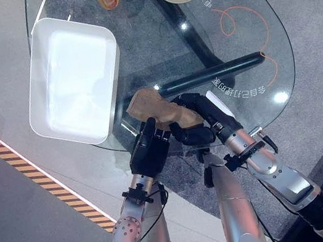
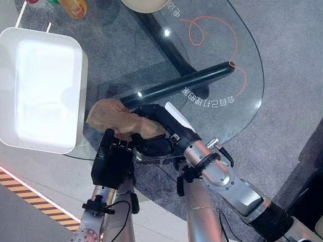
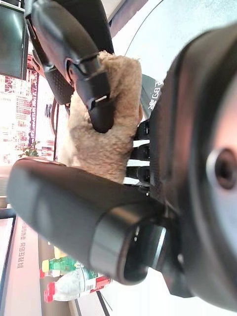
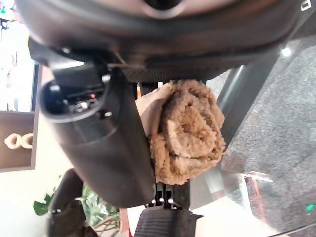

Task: Wipe the table with a cloth and put it in the basket.

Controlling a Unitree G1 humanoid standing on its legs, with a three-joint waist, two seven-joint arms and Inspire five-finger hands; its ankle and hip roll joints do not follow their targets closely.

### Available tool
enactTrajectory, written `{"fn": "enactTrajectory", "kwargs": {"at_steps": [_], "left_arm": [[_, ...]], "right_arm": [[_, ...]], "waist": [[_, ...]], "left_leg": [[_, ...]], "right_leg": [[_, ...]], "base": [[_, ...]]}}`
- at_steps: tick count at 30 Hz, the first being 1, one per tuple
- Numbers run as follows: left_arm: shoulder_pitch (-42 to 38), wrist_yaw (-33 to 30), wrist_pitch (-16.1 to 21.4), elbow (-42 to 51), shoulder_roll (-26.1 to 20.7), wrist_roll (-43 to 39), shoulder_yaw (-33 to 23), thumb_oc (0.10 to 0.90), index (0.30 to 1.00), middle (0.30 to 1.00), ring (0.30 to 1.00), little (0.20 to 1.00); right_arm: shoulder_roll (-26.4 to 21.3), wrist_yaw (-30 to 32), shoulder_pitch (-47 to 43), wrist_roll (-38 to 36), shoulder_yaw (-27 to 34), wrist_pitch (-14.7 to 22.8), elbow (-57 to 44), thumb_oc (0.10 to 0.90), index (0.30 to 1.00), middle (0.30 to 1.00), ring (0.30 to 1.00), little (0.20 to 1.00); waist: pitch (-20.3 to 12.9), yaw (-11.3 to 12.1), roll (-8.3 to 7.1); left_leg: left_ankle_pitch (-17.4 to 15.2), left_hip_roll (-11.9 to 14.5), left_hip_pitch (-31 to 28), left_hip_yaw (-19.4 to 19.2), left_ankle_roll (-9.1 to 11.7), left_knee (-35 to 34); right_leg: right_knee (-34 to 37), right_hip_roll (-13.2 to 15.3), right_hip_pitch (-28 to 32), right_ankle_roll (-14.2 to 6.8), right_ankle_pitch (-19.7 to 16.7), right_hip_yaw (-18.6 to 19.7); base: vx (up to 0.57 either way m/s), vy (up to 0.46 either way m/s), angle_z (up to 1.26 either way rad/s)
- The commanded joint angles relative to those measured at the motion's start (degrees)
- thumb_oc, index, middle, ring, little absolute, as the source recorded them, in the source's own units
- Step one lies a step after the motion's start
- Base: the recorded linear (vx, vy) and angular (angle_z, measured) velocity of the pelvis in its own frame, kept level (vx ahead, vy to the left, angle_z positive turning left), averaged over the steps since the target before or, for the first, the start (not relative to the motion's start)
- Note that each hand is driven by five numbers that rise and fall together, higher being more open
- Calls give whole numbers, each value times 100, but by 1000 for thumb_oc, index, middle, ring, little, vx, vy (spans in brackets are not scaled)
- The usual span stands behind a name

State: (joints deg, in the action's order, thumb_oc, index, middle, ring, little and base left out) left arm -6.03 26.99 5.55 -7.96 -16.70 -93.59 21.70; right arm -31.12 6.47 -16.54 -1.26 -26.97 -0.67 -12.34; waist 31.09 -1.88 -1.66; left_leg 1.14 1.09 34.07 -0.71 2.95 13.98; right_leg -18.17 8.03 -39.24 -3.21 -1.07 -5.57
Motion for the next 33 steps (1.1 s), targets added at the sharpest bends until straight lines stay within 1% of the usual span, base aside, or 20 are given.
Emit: {"fn": "enactTrajectory", "kwargs": {"at_steps": [1,5,7,10,12,13,14,19,27,33], "left_arm": [[73,1003,-40,1205,91,-185,-25,800,900,900,900,900],[13,1069,54,1376,83,-354,32,800,900,900,900,900],[-43,929,133,1466,58,-328,67,800,900,900,900,900],[-116,663,192,1537,63,-338,65,800,900,900,900,900],[-139,676,205,1519,94,-460,60,800,900,900,900,900],[-123,666,216,1521,125,-595,40,416,571,571,571,516],[-103,671,209,1531,153,-726,24,100,300,300,300,200],[-42,471,340,1594,247,-761,47,100,300,300,300,200],[9,473,308,1580,325,-1081,31,100,300,300,300,200],[7,517,313,1534,375,-1150,29,100,300,300,300,200]], "right_arm": [[-83,-32,-78,433,-180,187,-680,100,300,300,300,200],[-99,-279,-153,782,-308,34,-705,100,300,300,300,200],[-125,-332,-215,827,-379,-43,-748,100,300,300,300,200],[-130,-178,-321,778,-440,-129,-743,100,300,300,300,200],[-107,-31,-349,725,-441,-142,-724,100,300,300,300,200],[-84,102,-340,718,-415,-125,-701,100,300,300,300,200],[-61,212,-343,693,-380,-117,-677,100,300,300,300,200],[69,648,-301,628,-257,-47,-624,100,300,300,300,200],[225,848,-240,574,-59,48,-660,100,300,300,300,200],[290,1060,-260,554,44,122,-648,100,300,300,300,200]], "waist": [[-130,16,37],[-130,30,67],[-130,39,73],[-130,57,69],[-130,59,61],[-130,63,53],[-130,66,46],[-130,71,23],[-130,65,23],[-130,60,22]], "left_leg": [[-35,-422,202,-341,-359,208],[-17,-447,193,-328,-363,170],[-8,-457,193,-324,-361,167],[-1,-465,191,-322,-370,164],[-2,-470,199,-323,-372,172],[-6,-474,203,-320,-371,174],[-12,-478,211,-311,-373,176],[-18,-470,226,-318,-377,163],[-31,-479,182,-344,-398,144],[-50,-477,169,-358,-401,161]], "right_leg": [[514,-490,323,55,-218,-87],[522,-477,315,56,-230,-109],[523,-467,319,52,-236,-123],[521,-465,319,50,-244,-135],[513,-468,313,49,-242,-131],[520,-472,314,49,-242,-129],[520,-475,306,47,-242,-127],[525,-477,286,46,-249,-131],[533,-476,305,45,-271,-112],[534,-466,319,40,-276,-105]], "base": [[0,0,0],[0,0,0],[0,0,0],[0,0,0],[0,0,0],[0,0,0],[0,0,0],[0,0,0],[0,0,0],[0,0,0]]}}
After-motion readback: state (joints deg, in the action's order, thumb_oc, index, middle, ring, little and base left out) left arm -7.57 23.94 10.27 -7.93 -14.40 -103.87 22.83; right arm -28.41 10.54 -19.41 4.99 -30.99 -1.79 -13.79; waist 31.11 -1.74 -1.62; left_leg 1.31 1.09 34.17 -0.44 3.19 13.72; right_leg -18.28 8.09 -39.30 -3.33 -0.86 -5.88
